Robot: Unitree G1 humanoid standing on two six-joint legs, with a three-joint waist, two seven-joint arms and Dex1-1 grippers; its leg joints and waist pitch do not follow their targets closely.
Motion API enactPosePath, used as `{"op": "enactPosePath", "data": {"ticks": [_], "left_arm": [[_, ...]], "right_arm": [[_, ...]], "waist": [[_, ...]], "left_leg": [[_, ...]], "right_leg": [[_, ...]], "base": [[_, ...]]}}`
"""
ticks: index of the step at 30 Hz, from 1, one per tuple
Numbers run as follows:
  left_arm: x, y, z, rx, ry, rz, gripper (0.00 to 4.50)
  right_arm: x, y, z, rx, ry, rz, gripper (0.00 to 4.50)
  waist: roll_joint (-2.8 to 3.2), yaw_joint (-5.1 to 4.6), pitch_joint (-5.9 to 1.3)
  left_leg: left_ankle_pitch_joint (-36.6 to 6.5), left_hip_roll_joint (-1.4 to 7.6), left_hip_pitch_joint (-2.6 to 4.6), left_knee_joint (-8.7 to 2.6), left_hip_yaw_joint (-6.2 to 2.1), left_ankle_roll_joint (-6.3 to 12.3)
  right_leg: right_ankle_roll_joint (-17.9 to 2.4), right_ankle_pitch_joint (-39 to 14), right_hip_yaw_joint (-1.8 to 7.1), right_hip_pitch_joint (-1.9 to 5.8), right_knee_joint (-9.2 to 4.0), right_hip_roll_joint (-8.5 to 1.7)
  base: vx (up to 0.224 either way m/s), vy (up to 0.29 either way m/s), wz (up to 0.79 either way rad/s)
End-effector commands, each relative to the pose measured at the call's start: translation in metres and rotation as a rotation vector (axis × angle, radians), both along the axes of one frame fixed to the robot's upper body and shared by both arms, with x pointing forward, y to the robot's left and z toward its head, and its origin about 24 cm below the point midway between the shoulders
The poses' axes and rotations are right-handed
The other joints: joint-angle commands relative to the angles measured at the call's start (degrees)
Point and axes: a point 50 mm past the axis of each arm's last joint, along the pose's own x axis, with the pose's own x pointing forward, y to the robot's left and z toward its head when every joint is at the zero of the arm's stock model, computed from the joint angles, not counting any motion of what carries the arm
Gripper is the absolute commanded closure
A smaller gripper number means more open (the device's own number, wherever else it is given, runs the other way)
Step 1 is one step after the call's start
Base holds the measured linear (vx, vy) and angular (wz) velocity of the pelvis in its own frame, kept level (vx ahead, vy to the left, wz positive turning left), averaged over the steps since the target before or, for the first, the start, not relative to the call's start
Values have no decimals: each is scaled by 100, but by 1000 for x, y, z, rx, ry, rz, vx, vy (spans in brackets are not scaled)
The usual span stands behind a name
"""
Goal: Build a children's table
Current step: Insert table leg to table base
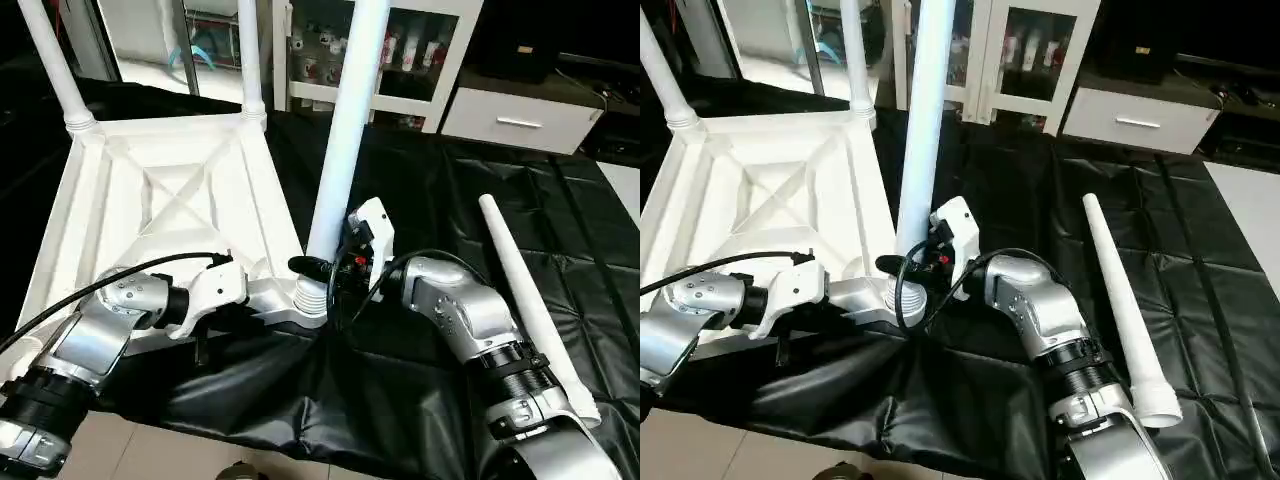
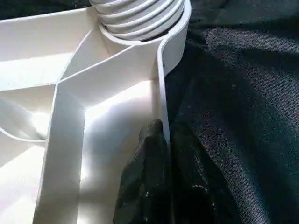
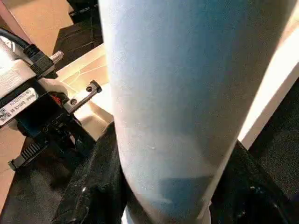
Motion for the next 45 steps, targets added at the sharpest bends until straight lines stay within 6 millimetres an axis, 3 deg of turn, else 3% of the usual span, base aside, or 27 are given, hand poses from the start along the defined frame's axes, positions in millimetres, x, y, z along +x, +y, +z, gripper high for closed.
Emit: {"op": "enactPosePath", "data": {"ticks": [1,6,12,18,19,25,26,29,30,35,38,42,45], "left_arm": [[-4,-12,-4,-32,20,-51,450],[1,-13,-3,-38,-6,-22,450],[4,-13,-2,-36,-20,-6,450],[5,-10,-1,-31,-33,12,450],[5,-8,-1,-23,-42,19,450],[4,-7,-2,-22,-44,31,450],[4,-7,-2,-21,-43,31,450],[3,-6,-3,-19,-43,36,450],[3,-6,-4,-18,-43,36,450],[0,-5,-6,-18,-33,37,450],[-2,-4,-6,-17,-24,32,450],[-2,-5,-7,-15,-22,29,450],[-2,-6,-7,-14,-24,28,450]], "right_arm": [[0,-15,-15,-72,27,-82,263],[-3,-25,-19,-12,3,-182,263],[-12,-33,-21,8,-44,-227,264],[-20,-39,-23,-7,-98,-248,264],[-22,-39,-22,-38,-132,-245,264],[-27,-36,-20,-116,-198,-200,264],[-28,-35,-20,-139,-209,-181,264],[-31,-31,-21,-188,-218,-124,264],[-32,-30,-22,-198,-218,-110,264],[-29,-25,-23,-238,-185,-61,264],[-24,-25,-24,-257,-140,-60,264],[-16,-24,-28,-284,-93,-63,264],[-15,-26,-34,-313,-86,-64,264]], "waist": [[105,-40,-285],[96,-31,-283],[122,8,-275],[117,26,-295],[87,32,-298],[90,76,-291],[45,67,-289],[63,72,-284],[39,71,-288],[45,62,-290],[46,54,-290],[91,23,-274],[83,-12,-265]], "left_leg": [[-1463,492,161,-497,-259,-299],[-1450,496,162,-500,-253,-262],[-1673,504,165,-524,-275,-295],[-1492,495,142,-510,-270,-212],[-1414,495,132,-508,-266,-176],[-1275,493,130,-506,-258,-107],[-1278,496,131,-507,-252,-103],[-1329,495,131,-502,-261,-93],[-1247,495,124,-500,-259,-70],[-1146,484,122,-490,-249,-6],[-1162,482,127,-489,-252,-12],[-1381,487,138,-507,-268,-119],[-1521,493,149,-520,-273,-192]], "right_leg": [[-1153,-926,393,115,-480,-639],[-1125,-930,401,106,-497,-640],[-1001,-1287,405,93,-543,-659],[-1034,-1063,401,111,-520,-659],[-1032,-1021,398,122,-519,-657],[-960,-1012,389,118,-514,-648],[-948,-1048,388,118,-519,-645],[-908,-1259,400,114,-537,-664],[-899,-1189,395,120,-520,-650],[-946,-1005,393,121,-507,-640],[-961,-1037,391,122,-507,-638],[-981,-1266,393,111,-529,-645],[-958,-1400,396,103,-549,-650]], "base": [[0,0,0],[0,0,0],[0,0,0],[0,0,0],[0,0,0],[0,0,0],[0,0,0],[0,0,0],[0,0,0],[0,0,0],[0,0,0],[0,0,0],[0,0,0]]}}
